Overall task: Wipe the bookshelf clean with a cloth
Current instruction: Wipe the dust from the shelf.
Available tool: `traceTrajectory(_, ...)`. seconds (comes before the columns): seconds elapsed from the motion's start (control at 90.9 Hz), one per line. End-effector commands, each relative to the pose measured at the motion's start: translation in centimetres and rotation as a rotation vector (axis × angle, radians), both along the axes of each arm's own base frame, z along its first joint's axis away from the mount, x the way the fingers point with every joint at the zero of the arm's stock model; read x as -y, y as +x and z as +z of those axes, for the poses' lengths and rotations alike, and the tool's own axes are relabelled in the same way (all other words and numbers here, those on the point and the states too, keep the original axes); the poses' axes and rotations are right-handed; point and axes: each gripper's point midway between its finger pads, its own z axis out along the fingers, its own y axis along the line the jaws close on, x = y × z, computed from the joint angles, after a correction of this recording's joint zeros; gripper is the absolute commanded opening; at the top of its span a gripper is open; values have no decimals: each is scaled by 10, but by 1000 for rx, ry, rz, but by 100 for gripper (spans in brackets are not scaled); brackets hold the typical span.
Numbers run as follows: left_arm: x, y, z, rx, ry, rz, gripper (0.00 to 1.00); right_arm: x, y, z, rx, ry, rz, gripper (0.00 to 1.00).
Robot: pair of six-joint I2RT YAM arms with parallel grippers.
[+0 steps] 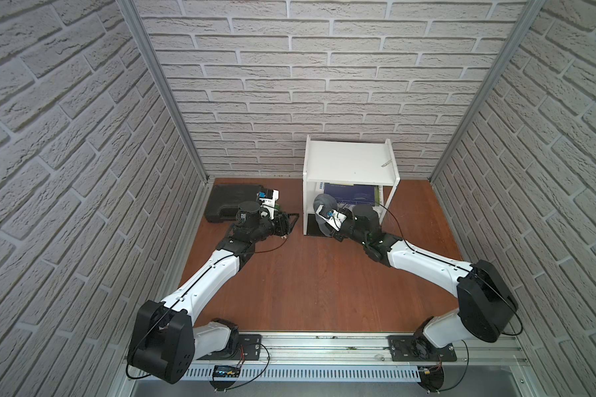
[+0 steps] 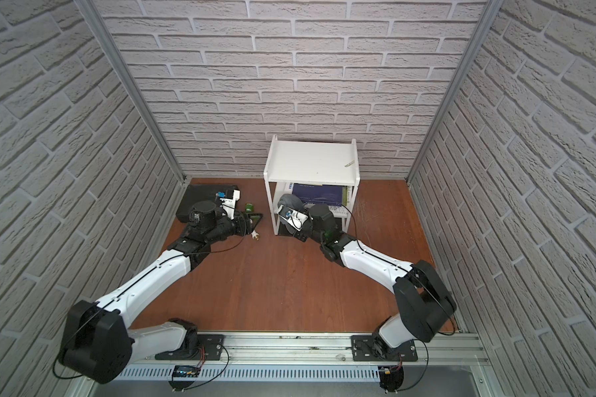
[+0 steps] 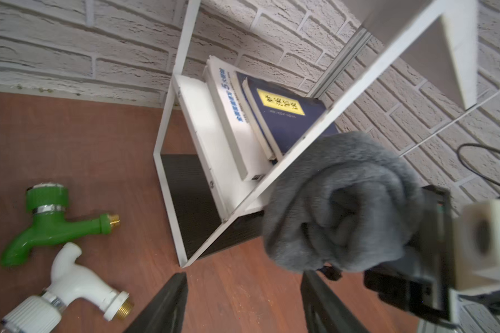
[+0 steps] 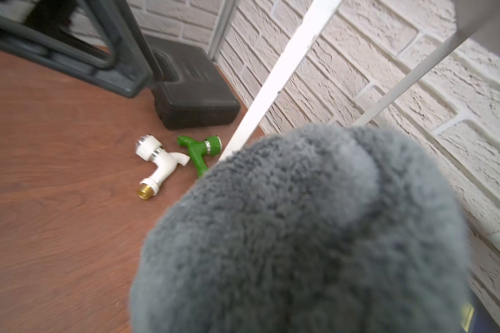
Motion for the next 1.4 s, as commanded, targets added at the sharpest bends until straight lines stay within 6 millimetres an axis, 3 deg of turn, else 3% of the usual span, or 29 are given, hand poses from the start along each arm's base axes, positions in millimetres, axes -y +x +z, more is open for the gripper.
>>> traceTrajectory(0.0,18,14,64,222,-54,-79,67,10,10,-12,23,-214,-134,3)
traceTrajectory(0.154,27,29,78,275,-34,-107,60,60,12,-24,43,-479,-303,3)
traceTrajectory(0.264,32,45,74,251,-7,-116,53,74,3,-17,44,-533,-322,2)
traceTrajectory(0.341,37,54,73,237,5,-126,48,56,3,-9,49,-474,-280,3)
traceTrajectory(0.473,44,66,61,211,40,-116,42,-16,4,1,-10,-240,-155,2)
traceTrajectory(0.539,45,69,56,198,49,-115,35,-20,11,-4,-35,-233,-190,3)
traceTrajectory(0.594,44,70,53,195,55,-111,25,1,15,-12,-25,-291,-272,3)
traceTrajectory(0.726,40,69,47,187,105,-106,3,86,8,-27,-64,-375,-463,3)
traceTrajectory(0.814,35,67,44,191,147,-98,0,126,-3,-25,-87,-362,-547,3)
traceTrajectory(0.88,33,64,43,195,172,-102,0,123,-9,-22,-97,-330,-515,3)
traceTrajectory(1.023,30,60,40,205,228,-127,0,51,-6,-8,-189,-103,-312,2)
traceTrajectory(1.089,26,60,40,211,243,-139,0,39,3,-2,-207,-36,-323,3)
traceTrajectory(1.166,19,60,42,210,241,-146,0,61,12,-3,-192,-59,-420,3)
traceTrajectory(1.232,10,60,42,205,245,-140,0,101,11,-13,-211,-115,-528,3)
traceTrajectory(1.309,-1,60,42,202,275,-124,0,144,-6,-24,-233,-201,-606,3)
traceTrajectory(1.386,-7,58,41,212,323,-115,0,157,-31,-20,-237,-209,-552,3)
